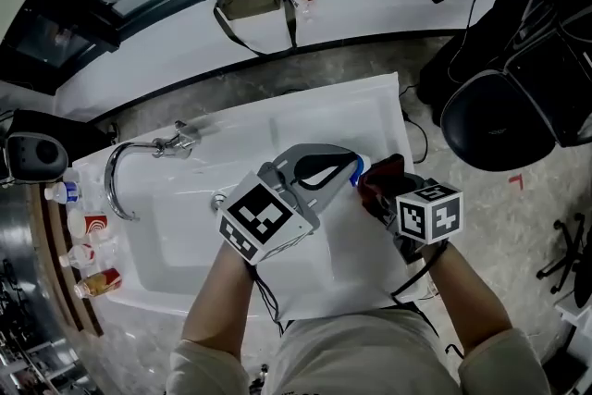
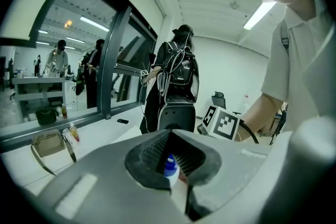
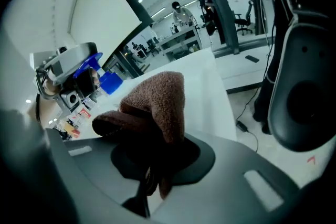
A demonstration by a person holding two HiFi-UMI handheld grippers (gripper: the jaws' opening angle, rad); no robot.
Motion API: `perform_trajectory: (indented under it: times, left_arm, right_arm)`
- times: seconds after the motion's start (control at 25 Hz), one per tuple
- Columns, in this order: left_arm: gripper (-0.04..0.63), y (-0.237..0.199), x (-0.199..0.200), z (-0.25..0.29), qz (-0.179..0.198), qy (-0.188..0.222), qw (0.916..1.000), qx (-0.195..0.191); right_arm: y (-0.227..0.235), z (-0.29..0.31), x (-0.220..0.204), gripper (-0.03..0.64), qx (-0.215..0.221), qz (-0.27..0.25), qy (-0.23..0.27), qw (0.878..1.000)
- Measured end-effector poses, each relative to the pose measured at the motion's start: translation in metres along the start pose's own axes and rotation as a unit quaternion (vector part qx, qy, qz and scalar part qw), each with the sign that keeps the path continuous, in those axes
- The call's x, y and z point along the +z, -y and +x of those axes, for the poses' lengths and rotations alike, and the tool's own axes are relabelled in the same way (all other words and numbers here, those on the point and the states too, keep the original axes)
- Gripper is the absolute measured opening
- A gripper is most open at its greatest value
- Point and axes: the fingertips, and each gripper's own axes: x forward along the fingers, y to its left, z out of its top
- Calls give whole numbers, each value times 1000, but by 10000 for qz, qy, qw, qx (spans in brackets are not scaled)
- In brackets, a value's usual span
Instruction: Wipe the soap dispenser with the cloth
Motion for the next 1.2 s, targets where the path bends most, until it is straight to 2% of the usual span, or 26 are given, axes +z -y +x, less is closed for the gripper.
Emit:
perform_trajectory:
  times: [0.2, 0.32, 0.48, 0.64, 0.76, 0.88, 0.96, 1.04, 1.08, 1.12, 1.2]
  left_arm:
    - [0, 0, -2, 1, 71, -50, 9999, 83]
    - [0, 1, -2, 1, -2, -76, 9999, 111]
    - [0, 5, -2, -1, -91, -19, 9998, 152]
    - [0, -2, 1, 1, -140, 19, 9996, 230]
    - [0, -3, 1, 1, -152, 53, 9995, 268]
    - [0, -4, 2, 1, -152, 120, 9994, 283]
    - [0, -3, 4, 1, -103, 117, 9994, 298]
    - [0, -2, 4, 2, -66, 102, 9995, 299]
    - [0, -2, 5, 3, -62, 106, 9995, 287]
    - [0, -1, 5, 3, -60, 118, 9995, 273]
    - [0, -1, 4, 3, -51, 152, 9996, 248]
  right_arm:
    - [18, -10, 39, 81, -510, -559, 216, 9969]
    - [23, 0, 46, 81, -678, -920, -37, 9934]
    - [-1, 18, 10, 81, -305, -1564, -844, 9836]
    - [-10, 20, -7, 80, -58, -1971, -1041, 9748]
    - [-21, 10, -17, 80, 399, -2017, -1283, 9702]
    - [-17, -4, -2, 80, 618, -2145, -1170, 9677]
    - [-9, -10, 23, 80, 720, -2439, -926, 9627]
    - [-7, -12, 49, 80, 953, -2973, -809, 9466]
    - [-8, -10, 60, 80, 1104, -3316, -820, 9333]
    - [-10, -8, 69, 80, 1263, -3693, -858, 9167]
    - [-16, 3, 82, 80, 1569, -4463, -1012, 8752]
